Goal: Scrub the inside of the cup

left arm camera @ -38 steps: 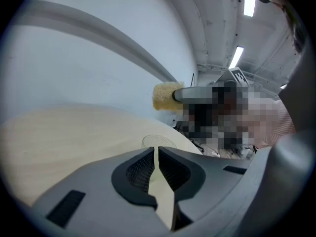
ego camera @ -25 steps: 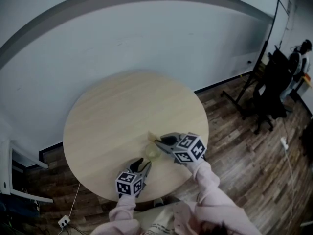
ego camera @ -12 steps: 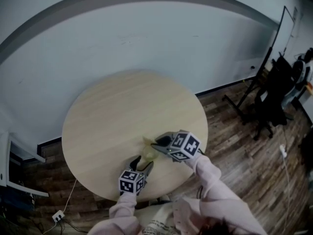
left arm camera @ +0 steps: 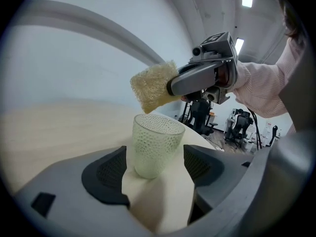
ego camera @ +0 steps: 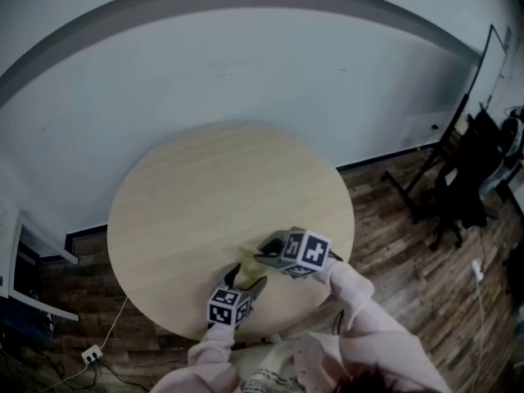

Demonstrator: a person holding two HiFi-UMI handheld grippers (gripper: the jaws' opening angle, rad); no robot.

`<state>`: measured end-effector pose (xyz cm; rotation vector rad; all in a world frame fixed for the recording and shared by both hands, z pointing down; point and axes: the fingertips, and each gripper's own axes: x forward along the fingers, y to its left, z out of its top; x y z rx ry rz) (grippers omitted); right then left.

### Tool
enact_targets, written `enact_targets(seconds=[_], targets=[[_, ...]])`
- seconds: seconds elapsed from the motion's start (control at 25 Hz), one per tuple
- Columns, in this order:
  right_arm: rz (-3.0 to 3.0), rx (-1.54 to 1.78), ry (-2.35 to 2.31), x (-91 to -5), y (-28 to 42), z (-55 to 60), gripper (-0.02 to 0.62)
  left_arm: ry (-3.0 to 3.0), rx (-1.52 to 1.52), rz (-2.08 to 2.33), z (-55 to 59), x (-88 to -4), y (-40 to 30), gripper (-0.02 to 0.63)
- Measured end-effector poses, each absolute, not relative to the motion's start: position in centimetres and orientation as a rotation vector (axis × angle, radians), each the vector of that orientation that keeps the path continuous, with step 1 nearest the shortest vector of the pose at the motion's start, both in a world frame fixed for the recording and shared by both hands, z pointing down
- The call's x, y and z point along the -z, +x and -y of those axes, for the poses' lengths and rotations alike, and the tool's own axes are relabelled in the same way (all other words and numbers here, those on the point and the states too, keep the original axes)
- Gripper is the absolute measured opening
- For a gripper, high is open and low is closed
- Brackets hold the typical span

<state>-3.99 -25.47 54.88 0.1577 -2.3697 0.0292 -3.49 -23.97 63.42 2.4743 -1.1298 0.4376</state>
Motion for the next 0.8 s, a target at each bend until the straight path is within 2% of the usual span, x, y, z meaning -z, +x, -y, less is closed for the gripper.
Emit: enact_targets(seconds=[0.08,0.32,0.56,0.64,0.8], targets=[[2.322,0.011,0.121,-55.6,-3.6,25.5,0.028,2.479,-0.433,1.137,24.3,-63.5,-3.1,0.385],[2.226,0.063,-0.005,-56.1,-3.7,24.0,0.028,2.503,-0.401,1.149,25.3,-63.2,-2.2,0.411],[2.116,0.139,-0.082,-57.1,-3.2,23.5,0.028,2.527,-0.391,1.167,25.7,-63.0,-1.7,0.407],[2.100,0.150,-0.096,-57.3,-3.2,23.4,0.028,2.533,-0.394,1.196,25.8,-63.0,-2.0,0.371],[2.060,0.182,-0.128,-57.8,-2.9,23.4,0.028,2.538,-0.394,1.229,26.0,-63.2,-2.3,0.367]])
